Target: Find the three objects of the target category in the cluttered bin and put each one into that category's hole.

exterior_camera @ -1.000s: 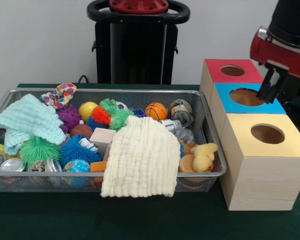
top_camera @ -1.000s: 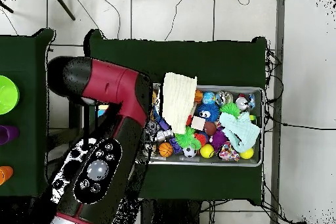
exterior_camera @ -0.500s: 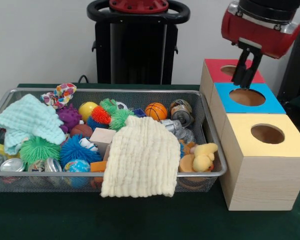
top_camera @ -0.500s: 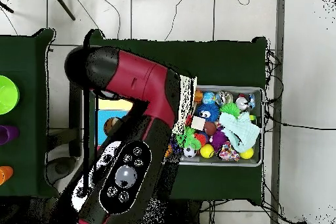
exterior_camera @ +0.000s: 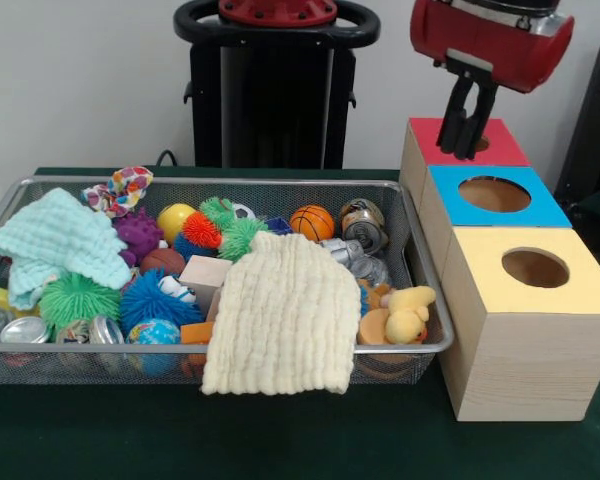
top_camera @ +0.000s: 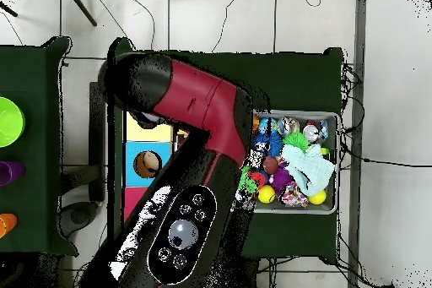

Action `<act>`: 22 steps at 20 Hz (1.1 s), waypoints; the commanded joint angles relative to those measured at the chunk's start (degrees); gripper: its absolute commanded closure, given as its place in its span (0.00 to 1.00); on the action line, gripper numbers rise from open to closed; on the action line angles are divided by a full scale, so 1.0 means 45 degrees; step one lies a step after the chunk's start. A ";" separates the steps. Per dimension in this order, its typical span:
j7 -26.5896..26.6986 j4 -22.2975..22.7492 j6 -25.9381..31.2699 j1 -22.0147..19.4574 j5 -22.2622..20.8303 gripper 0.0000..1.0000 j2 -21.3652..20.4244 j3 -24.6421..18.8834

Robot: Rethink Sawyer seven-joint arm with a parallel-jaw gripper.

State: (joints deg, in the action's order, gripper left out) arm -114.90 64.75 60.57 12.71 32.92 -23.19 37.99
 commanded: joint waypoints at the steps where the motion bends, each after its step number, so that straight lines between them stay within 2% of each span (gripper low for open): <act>1: 0.0256 0.1291 0.0532 -0.0866 -0.0732 1.00 -0.0414 -0.2205; 22: 0.0749 0.1425 0.0121 -0.1786 -0.1468 1.00 -0.0641 -0.3230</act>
State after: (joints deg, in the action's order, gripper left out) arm -114.90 64.90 60.56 7.99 29.31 -25.72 33.20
